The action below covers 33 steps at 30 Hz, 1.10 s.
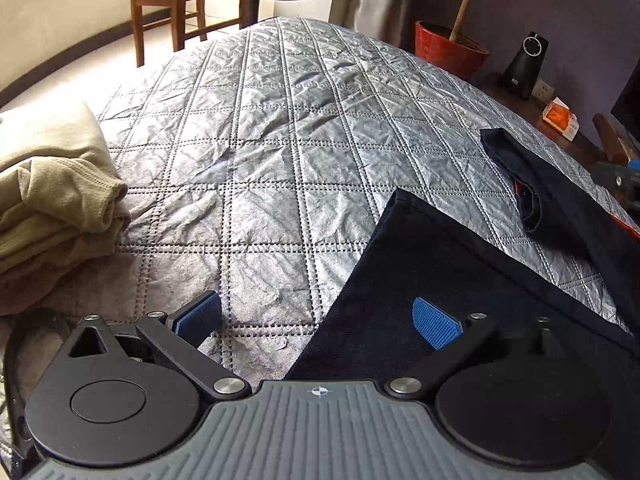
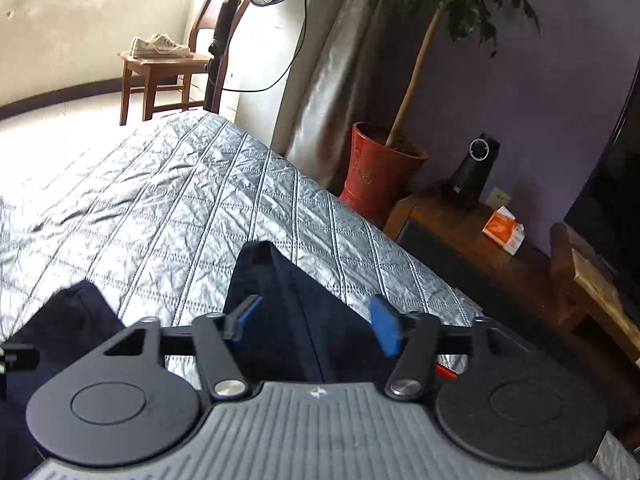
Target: Fold clothes
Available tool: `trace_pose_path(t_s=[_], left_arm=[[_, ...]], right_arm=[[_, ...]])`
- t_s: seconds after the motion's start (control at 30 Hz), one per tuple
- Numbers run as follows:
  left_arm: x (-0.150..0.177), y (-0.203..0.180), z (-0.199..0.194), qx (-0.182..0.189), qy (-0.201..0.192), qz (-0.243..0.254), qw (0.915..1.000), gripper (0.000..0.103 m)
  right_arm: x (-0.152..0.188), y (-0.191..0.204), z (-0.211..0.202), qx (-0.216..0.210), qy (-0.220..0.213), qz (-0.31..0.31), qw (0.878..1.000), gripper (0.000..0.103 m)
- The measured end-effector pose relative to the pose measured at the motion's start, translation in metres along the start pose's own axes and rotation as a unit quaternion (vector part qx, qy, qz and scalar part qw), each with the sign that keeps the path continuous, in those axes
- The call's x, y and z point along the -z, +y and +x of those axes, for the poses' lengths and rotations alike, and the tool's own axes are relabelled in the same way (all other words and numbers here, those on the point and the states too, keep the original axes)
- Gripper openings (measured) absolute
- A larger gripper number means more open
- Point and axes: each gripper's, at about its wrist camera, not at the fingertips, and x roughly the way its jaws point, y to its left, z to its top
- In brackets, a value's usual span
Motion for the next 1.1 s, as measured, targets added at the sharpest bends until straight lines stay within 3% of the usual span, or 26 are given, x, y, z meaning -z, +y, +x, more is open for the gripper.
trace_pose_path(t_s=[0.2,0.27,0.33,0.43,0.5,0.6,0.7,0.83,0.9,1.03,1.1], left_arm=[[0.002,-0.004,0.001,0.003,0.002,0.008,1.0,0.102],[0.002,-0.005,0.001,0.003,0.001,0.008,1.0,0.103],[0.003,-0.005,0.002,0.002,0.001,0.007,1.0,0.103],[0.003,-0.005,0.002,0.001,0.0,0.01,1.0,0.103],[0.002,-0.004,0.002,0.0,-0.001,0.01,0.9999,0.103],[0.001,-0.003,0.003,0.0,-0.001,0.009,1.0,0.103],[0.001,-0.002,0.003,-0.002,-0.002,0.004,1.0,0.103],[-0.002,0.006,0.001,-0.016,-0.01,-0.014,0.9997,0.103],[-0.004,0.011,-0.001,-0.026,-0.018,-0.023,0.9992,0.103],[-0.006,0.015,-0.005,-0.039,-0.032,-0.029,0.9983,0.103],[-0.007,0.016,-0.006,-0.043,-0.036,-0.029,0.998,0.103]], right_arm=[[-0.025,-0.01,0.044,-0.015,0.027,0.036,0.999,0.055],[-0.022,0.002,0.059,-0.021,0.049,0.008,0.999,0.053],[-0.008,0.022,0.102,-0.026,0.073,0.002,0.997,0.051],[0.005,0.026,0.102,-0.015,0.101,0.022,0.995,0.041],[0.011,0.022,0.107,-0.009,0.118,0.037,0.992,0.007],[0.005,0.009,0.079,-0.003,0.073,0.07,0.995,0.005],[-0.006,-0.009,0.027,0.011,-0.007,0.12,0.993,0.005],[0.001,0.0,-0.056,0.013,-0.076,0.119,0.99,0.005],[0.019,0.014,-0.08,-0.015,-0.059,0.117,0.991,0.005],[0.073,0.064,-0.079,-0.102,0.074,0.067,0.99,0.013],[0.085,0.066,-0.086,-0.123,0.086,0.086,0.985,0.019]])
